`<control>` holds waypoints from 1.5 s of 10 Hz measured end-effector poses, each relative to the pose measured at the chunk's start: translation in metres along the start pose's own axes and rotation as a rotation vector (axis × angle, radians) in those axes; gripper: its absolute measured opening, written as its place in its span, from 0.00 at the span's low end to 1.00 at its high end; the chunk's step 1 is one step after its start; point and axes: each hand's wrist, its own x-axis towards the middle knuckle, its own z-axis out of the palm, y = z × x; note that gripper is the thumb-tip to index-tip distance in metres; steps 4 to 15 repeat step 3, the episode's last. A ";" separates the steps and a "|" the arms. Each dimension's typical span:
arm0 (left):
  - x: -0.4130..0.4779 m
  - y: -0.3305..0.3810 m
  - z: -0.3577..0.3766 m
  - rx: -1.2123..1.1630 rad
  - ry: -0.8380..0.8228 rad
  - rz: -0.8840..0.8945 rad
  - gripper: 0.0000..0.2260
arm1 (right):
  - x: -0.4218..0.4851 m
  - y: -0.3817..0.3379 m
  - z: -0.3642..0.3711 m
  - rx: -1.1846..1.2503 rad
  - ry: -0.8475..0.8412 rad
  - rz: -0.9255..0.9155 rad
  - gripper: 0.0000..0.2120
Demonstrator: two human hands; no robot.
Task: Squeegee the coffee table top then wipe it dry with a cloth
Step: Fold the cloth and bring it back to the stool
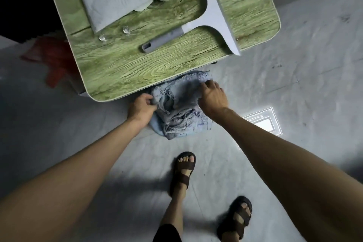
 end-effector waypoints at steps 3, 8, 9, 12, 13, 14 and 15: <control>-0.058 0.100 -0.016 0.246 -0.340 0.317 0.11 | -0.080 0.034 -0.079 0.269 -0.220 0.077 0.13; -0.058 0.100 -0.016 0.246 -0.340 0.317 0.11 | -0.080 0.034 -0.079 0.269 -0.220 0.077 0.13; -0.058 0.100 -0.016 0.246 -0.340 0.317 0.11 | -0.080 0.034 -0.079 0.269 -0.220 0.077 0.13; -0.058 0.100 -0.016 0.246 -0.340 0.317 0.11 | -0.080 0.034 -0.079 0.269 -0.220 0.077 0.13; -0.058 0.100 -0.016 0.246 -0.340 0.317 0.11 | -0.080 0.034 -0.079 0.269 -0.220 0.077 0.13; -0.058 0.100 -0.016 0.246 -0.340 0.317 0.11 | -0.080 0.034 -0.079 0.269 -0.220 0.077 0.13; -0.058 0.100 -0.016 0.246 -0.340 0.317 0.11 | -0.080 0.034 -0.079 0.269 -0.220 0.077 0.13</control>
